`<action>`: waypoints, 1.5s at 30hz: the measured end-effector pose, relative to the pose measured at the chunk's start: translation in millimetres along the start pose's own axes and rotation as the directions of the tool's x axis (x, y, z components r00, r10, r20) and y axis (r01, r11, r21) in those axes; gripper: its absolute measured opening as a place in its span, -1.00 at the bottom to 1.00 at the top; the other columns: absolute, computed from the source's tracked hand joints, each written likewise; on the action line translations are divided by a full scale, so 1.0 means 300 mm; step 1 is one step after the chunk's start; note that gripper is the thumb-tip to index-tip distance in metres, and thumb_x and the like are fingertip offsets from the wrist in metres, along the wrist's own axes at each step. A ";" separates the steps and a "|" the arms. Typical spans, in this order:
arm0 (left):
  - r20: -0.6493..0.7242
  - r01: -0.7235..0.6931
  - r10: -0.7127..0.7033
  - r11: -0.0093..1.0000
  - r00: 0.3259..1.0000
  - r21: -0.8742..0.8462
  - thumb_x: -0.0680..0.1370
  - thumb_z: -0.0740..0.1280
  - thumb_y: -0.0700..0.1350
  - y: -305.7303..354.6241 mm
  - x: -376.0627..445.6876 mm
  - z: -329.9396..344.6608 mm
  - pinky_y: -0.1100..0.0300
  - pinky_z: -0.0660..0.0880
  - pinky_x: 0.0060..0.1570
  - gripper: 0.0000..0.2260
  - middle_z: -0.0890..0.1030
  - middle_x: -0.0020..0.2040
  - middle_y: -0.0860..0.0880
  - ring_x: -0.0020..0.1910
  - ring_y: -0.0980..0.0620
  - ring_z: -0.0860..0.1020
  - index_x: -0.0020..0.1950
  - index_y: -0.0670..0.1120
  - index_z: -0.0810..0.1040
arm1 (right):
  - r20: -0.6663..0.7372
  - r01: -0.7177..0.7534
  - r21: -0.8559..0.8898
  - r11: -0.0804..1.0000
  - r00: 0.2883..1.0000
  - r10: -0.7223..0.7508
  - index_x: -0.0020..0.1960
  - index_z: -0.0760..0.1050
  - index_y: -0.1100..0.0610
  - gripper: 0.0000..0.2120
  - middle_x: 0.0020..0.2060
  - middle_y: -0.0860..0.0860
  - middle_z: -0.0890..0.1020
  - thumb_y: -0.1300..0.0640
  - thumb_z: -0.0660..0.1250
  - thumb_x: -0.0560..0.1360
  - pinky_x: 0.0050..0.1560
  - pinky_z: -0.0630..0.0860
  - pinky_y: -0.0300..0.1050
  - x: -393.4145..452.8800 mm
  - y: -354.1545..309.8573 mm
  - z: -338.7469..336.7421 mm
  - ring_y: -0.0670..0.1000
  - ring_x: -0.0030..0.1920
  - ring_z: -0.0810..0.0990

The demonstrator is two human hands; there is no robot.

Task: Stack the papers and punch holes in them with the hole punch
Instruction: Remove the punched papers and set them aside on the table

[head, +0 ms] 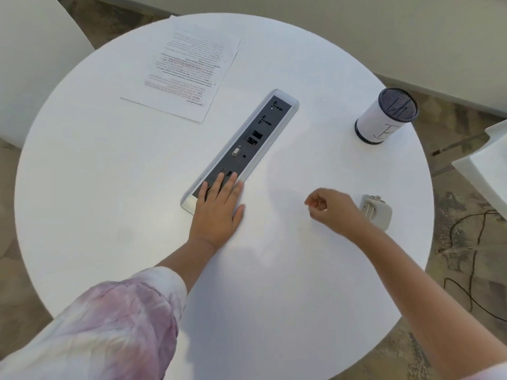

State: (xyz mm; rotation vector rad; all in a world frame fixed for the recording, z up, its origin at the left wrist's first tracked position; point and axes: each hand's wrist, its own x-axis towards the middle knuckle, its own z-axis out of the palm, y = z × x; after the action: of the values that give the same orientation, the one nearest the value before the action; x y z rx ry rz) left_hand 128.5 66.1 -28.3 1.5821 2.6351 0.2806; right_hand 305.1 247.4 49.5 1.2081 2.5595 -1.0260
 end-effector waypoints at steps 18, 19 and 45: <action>-0.018 -0.007 0.006 1.000 1.000 -0.023 0.57 0.05 0.04 -0.002 -0.003 0.006 -0.13 0.19 0.38 -0.56 0.33 0.45 -0.05 0.45 -0.09 0.25 0.40 -0.07 0.34 | -0.085 -0.042 -0.088 0.995 0.996 0.035 -0.07 0.59 0.11 -0.90 -0.16 -0.02 0.54 0.16 0.32 0.45 -0.10 0.45 -0.18 -0.119 0.016 0.123 -0.05 -0.14 0.53; -0.019 -0.007 0.007 1.000 1.000 -0.023 0.57 0.06 0.04 -0.002 -0.003 0.005 -0.13 0.19 0.38 -0.56 0.33 0.45 -0.05 0.45 -0.09 0.25 0.40 -0.07 0.34 | -0.094 -0.044 -0.102 0.994 0.995 0.034 -0.07 0.59 0.11 -0.90 -0.16 -0.02 0.53 0.15 0.32 0.45 -0.11 0.45 -0.17 -0.120 0.013 0.126 -0.04 -0.14 0.54; 0.013 -0.002 0.002 1.000 1.000 -0.030 0.57 0.03 0.05 -0.001 -0.003 0.006 -0.11 0.11 0.40 -0.55 0.29 0.47 -0.03 0.47 -0.08 0.21 0.43 -0.05 0.30 | -0.053 -0.271 0.751 0.602 0.884 0.464 -0.24 0.51 0.10 -0.86 -0.39 0.02 0.48 0.20 0.31 0.49 -0.25 0.57 -0.27 -0.045 0.053 0.063 -0.10 -0.42 0.48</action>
State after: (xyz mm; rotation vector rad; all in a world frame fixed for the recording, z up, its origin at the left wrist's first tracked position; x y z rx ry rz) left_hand 128.8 65.5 -30.2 1.5724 2.6071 0.3066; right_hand 322.7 234.1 32.1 2.0580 1.8674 -1.9747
